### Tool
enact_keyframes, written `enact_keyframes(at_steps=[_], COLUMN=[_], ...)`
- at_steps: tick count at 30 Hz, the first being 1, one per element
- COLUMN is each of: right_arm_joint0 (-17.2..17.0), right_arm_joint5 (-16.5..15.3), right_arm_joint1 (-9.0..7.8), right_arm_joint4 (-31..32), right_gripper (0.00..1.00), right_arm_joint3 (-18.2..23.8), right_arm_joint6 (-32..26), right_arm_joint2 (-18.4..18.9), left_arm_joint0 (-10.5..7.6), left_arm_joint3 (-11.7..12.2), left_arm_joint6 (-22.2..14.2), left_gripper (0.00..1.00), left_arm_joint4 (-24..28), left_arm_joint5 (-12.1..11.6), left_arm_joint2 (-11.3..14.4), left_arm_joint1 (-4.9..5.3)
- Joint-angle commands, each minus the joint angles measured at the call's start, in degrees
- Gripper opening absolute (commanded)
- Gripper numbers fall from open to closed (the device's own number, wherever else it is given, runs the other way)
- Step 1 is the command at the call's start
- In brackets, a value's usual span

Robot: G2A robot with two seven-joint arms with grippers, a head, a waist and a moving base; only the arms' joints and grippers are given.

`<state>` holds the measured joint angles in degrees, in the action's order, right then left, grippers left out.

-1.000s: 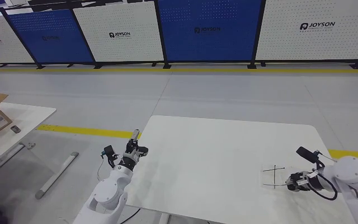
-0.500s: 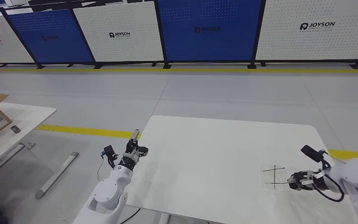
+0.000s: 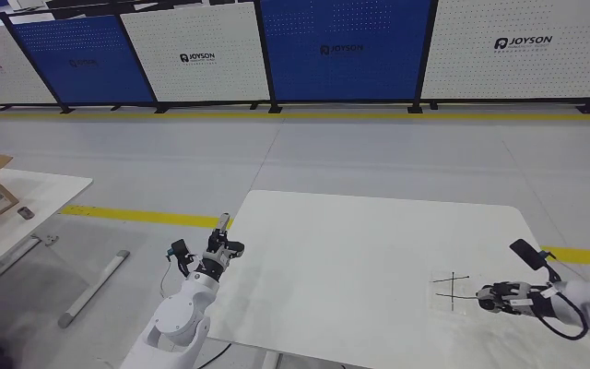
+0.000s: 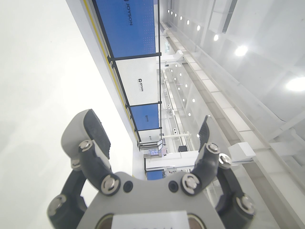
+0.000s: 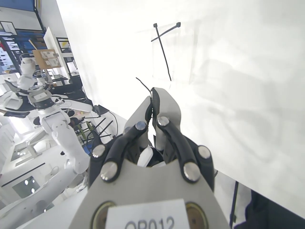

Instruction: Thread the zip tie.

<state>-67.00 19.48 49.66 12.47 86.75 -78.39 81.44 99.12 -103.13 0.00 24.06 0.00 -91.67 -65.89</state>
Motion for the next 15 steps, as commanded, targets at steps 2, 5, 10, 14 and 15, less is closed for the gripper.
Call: enact_keyframes(at_steps=[2,5,10,14,15], right_arm_joint0=[0.0,0.0,-2.0,-5.0,-5.7], right_arm_joint5=[0.0,0.0,-4.5,-9.5,-10.2], right_arm_joint1=[0.00,0.00,0.19,-0.06,-0.11], right_arm_joint4=[0.0,0.0,-5.8,-10.7,-11.3], right_gripper=[0.00,0.00,0.00,0.00,0.00], right_arm_joint3=[0.0,0.0,1.1,3.3,4.2], right_arm_joint6=[0.0,0.0,4.7,5.9,6.1], right_arm_joint2=[0.0,0.0,1.7,4.8,5.2], left_arm_joint0=[0.00,0.00,0.00,0.00,0.00], left_arm_joint3=[0.0,0.0,0.0,0.0,0.0], left_arm_joint6=[0.0,0.0,0.0,0.0,0.0], left_gripper=[1.00,1.00,1.00,1.00,1.00], left_arm_joint4=[0.0,0.0,0.0,0.0,0.0], left_arm_joint5=[0.0,0.0,0.0,0.0,0.0], left_arm_joint2=[0.0,0.0,0.0,0.0,0.0], left_arm_joint1=[0.00,0.00,0.00,0.00,0.00])
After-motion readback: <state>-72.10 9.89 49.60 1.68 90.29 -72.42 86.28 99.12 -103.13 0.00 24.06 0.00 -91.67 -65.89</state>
